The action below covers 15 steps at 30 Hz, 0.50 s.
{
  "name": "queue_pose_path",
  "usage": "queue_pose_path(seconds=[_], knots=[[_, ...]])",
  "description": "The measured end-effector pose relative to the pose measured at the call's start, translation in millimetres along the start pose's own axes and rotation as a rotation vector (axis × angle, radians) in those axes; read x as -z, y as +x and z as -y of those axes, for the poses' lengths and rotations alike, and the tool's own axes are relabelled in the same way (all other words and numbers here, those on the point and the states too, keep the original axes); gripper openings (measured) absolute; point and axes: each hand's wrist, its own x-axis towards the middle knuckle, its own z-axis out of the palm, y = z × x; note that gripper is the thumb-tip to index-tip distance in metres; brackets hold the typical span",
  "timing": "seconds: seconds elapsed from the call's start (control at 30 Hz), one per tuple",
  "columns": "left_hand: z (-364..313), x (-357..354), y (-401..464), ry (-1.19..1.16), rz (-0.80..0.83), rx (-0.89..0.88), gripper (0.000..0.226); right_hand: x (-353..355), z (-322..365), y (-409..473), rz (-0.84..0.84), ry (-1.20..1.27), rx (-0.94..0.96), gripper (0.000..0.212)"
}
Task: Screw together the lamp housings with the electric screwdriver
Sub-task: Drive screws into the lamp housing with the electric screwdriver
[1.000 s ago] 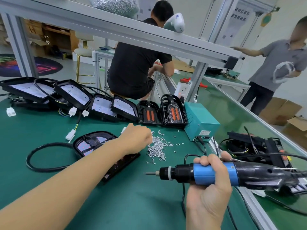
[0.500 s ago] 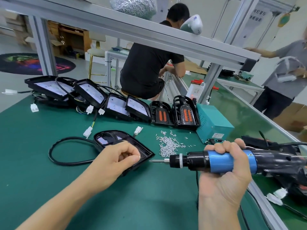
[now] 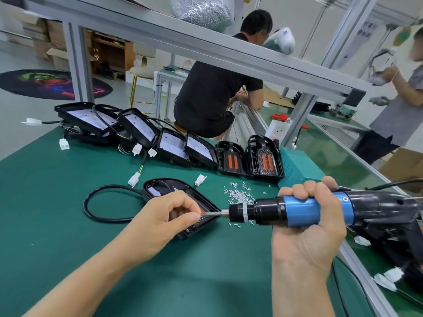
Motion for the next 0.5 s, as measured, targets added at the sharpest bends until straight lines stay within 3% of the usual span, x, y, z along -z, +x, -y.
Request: queue_pose_path(seconds=[0.37,0.5], knots=[[11.9,13.5,-2.8,0.025,0.008,-0.035,0.012,-10.1,-13.3,-1.2,0.063,-0.018,-0.030,0.023],[18.1,25.8,4.1,0.333,-0.003,-0.125,0.020,-11.0,-24.6,-1.3,0.103,-0.085,-0.018,0.024]])
